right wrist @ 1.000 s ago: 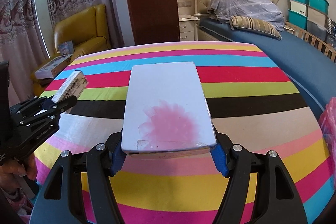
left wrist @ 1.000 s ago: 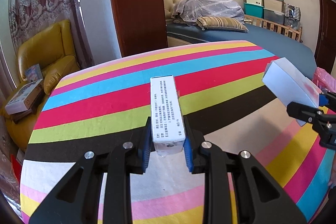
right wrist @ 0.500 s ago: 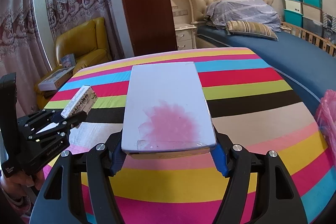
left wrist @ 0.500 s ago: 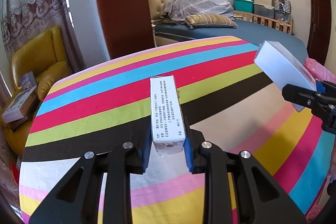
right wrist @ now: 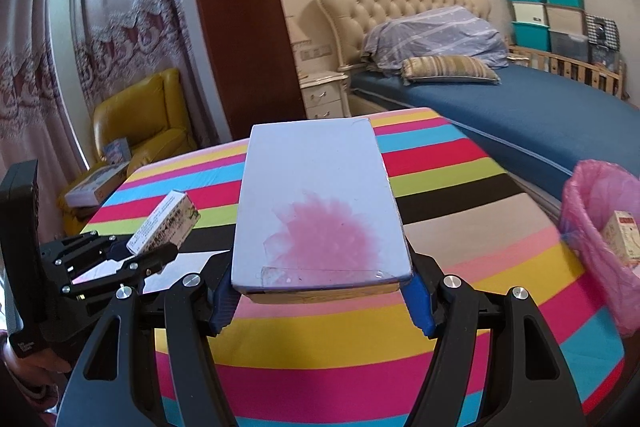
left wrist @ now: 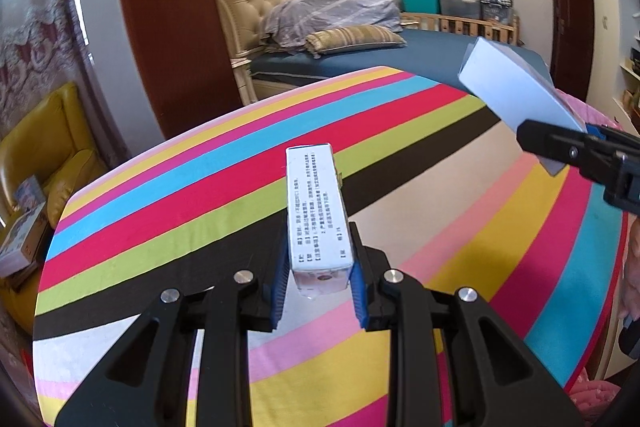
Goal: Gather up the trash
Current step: 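Carry both white boxes over the pink bin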
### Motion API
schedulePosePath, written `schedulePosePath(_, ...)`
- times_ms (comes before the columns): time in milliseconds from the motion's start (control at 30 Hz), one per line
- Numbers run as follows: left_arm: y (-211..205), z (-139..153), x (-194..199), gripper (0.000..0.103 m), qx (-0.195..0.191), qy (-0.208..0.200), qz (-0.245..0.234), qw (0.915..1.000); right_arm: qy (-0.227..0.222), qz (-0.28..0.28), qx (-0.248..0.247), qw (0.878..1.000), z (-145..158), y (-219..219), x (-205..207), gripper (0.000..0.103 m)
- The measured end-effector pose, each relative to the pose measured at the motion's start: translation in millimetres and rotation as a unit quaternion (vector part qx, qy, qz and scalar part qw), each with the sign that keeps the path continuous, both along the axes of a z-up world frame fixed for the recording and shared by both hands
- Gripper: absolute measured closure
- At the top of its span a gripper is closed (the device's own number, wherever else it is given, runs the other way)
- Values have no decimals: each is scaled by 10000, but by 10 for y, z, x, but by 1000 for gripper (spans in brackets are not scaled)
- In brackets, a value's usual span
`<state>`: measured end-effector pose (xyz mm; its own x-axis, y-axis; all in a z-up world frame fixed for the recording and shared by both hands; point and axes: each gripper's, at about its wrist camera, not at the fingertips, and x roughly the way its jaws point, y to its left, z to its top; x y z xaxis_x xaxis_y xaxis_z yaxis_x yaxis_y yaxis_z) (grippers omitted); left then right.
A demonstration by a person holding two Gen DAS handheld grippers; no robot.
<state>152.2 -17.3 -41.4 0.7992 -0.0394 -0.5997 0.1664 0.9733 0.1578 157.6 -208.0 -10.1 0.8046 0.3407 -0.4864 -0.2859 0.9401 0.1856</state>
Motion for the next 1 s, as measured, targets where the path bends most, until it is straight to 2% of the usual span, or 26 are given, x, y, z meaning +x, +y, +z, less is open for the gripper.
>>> schedulePosePath(333, -426, -2, 42, 77, 99, 81, -535, 9985, -60, -435, 208, 9988, -63, -557, -125, 38)
schedulePosePath(600, -857, -46, 37, 77, 106, 215, -1137, 9932, -168, -808, 163, 9965, -76, -964, -261, 38)
schedulePosePath(833, -1289, 55, 128, 77, -112, 320, -1709, 9847, -313, -1367, 72, 9901, 3, -1458, -337, 38)
schedulePosePath(1000, -1774, 290, 259, 77, -385, 128, -2294, 9725, -409, -1859, -121, 9816, 86, -1911, -398, 38)
